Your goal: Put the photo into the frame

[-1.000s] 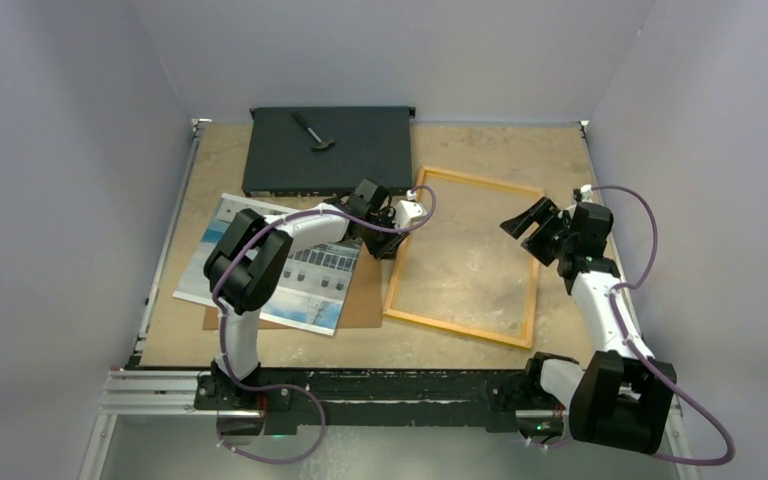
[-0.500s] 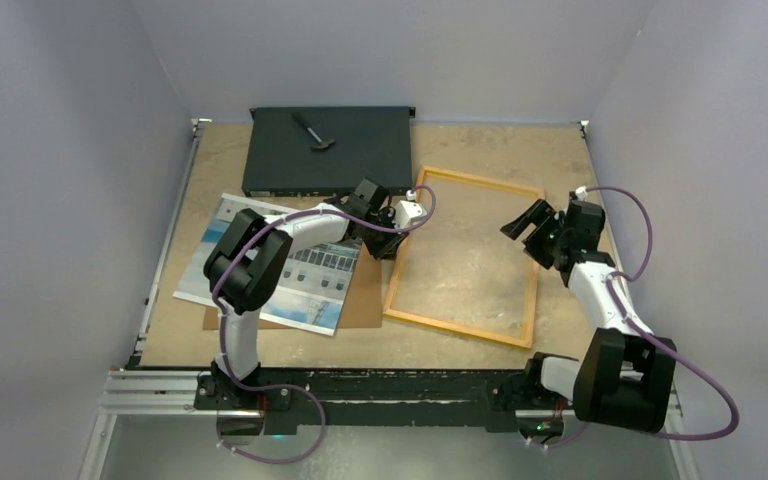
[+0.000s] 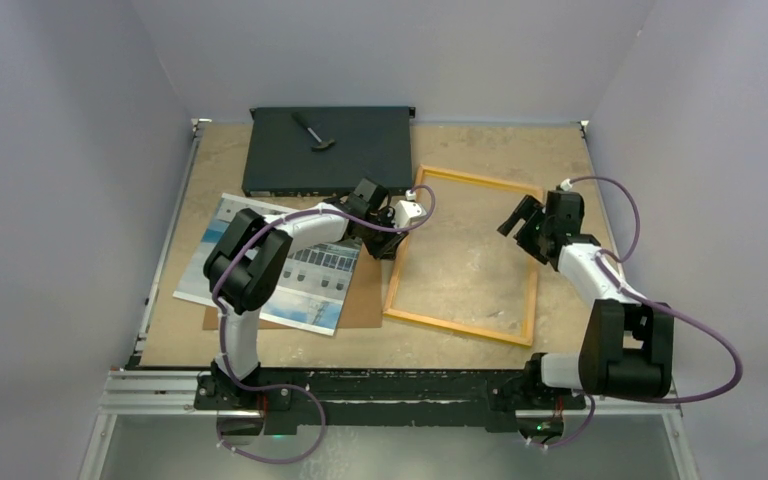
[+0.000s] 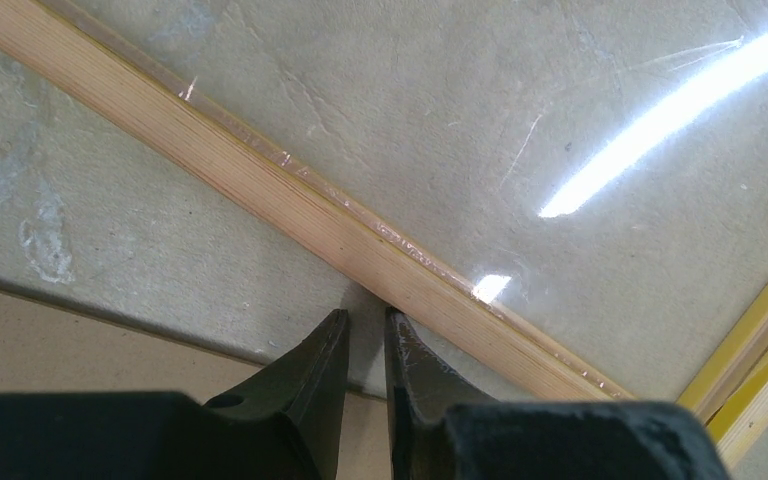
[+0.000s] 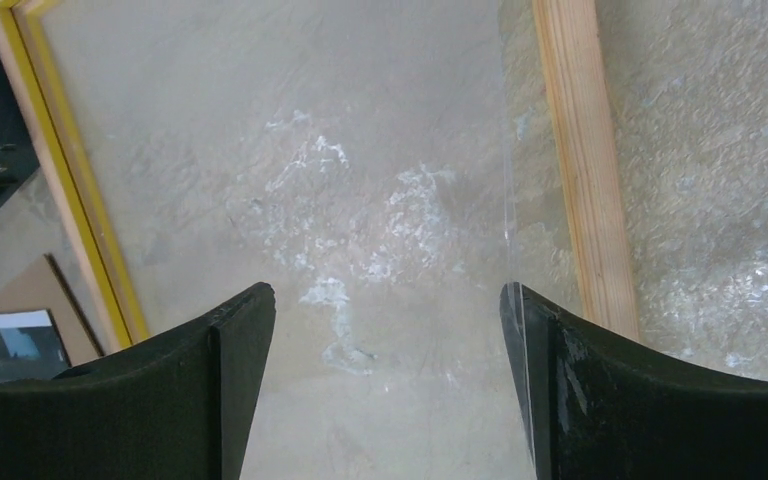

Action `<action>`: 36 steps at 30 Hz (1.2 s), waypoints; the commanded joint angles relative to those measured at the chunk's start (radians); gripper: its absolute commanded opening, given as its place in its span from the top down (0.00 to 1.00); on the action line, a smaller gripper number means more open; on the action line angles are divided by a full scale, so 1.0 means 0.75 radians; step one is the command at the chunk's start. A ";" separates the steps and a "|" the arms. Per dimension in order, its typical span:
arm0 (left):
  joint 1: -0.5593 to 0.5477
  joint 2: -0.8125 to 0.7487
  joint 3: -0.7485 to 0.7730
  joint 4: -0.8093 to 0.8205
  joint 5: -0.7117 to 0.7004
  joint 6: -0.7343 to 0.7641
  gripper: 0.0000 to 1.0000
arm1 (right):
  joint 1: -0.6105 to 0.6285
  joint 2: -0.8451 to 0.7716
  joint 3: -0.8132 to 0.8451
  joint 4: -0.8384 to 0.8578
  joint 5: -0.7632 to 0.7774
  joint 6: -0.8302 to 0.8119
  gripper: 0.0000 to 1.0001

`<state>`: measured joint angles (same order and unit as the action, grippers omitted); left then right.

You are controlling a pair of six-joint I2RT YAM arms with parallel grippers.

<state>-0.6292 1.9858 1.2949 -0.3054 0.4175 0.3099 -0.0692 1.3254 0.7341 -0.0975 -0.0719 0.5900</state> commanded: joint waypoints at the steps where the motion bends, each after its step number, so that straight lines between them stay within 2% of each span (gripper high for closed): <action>1: 0.007 -0.011 0.026 -0.027 0.036 0.012 0.82 | 0.028 0.012 0.100 -0.030 0.122 -0.024 0.14; 5: 0.008 -0.014 0.026 -0.029 0.036 0.012 0.82 | 0.029 0.020 0.137 -0.071 0.181 -0.047 0.12; 12: 0.015 -0.027 0.024 -0.037 0.040 0.014 0.83 | 0.029 0.049 0.150 -0.060 0.146 -0.049 0.04; 36: 0.025 -0.023 0.018 -0.039 0.051 0.012 0.84 | 0.080 0.155 0.200 -0.069 0.287 -0.087 0.01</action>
<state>-0.6163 1.9858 1.2949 -0.3164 0.4389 0.3103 -0.0273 1.4425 0.8272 -0.1375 0.0883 0.5396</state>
